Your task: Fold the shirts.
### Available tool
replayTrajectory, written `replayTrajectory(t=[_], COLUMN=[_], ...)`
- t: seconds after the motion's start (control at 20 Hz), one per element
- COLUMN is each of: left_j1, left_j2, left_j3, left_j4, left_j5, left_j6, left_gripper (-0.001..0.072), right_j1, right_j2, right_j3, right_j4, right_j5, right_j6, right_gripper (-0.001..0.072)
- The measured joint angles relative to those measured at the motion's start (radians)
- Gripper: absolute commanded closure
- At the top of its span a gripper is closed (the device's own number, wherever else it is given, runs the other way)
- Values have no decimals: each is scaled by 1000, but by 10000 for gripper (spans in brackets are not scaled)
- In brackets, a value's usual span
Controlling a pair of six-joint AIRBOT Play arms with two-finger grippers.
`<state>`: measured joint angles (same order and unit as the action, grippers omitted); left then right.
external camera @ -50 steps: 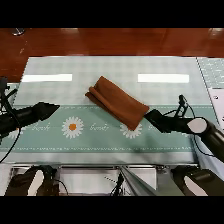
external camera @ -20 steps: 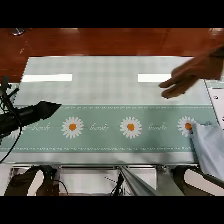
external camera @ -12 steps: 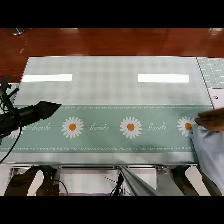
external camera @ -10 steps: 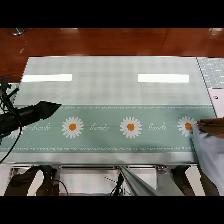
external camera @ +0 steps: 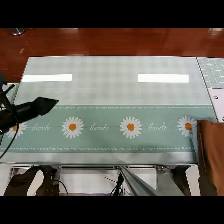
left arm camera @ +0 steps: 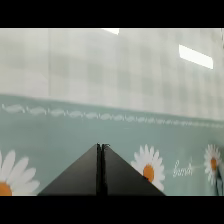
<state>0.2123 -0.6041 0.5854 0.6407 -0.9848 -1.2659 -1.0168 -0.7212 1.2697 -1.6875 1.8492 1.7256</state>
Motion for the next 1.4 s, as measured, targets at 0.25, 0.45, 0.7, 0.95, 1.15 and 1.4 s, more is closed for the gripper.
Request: replayTrajectory(t=[0.25, 0.45, 0.7, 0.95, 1.15, 1.4], left_j1=[-58, -233, -428, -423, -405, -401], left_j2=[-250, -475, -596, -626, -631, -633], left_j3=[376, 730, 758, 668, 652, 646], left_j4=[-82, 29, 422, 688, 752, 773], left_j5=[-31, -60, -125, -158, -183, -193], left_j6=[14, -33, -171, -288, -309, -316], left_gripper=[679, 679, 677, 677, 677, 677], right_j1=[140, 513, 1032, 1155, 1172, 1178], right_j2=[-187, -300, -437, -560, -605, -618], right_j3=[213, 291, 219, 107, 84, 78], right_j4=[310, 491, 206, 38, -3, -18], right_j5=[-82, -337, -462, -512, -521, -523], right_j6=[27, 19, -1, 84, 128, 143], right_gripper=[689, 689, 691, 690, 691, 690])
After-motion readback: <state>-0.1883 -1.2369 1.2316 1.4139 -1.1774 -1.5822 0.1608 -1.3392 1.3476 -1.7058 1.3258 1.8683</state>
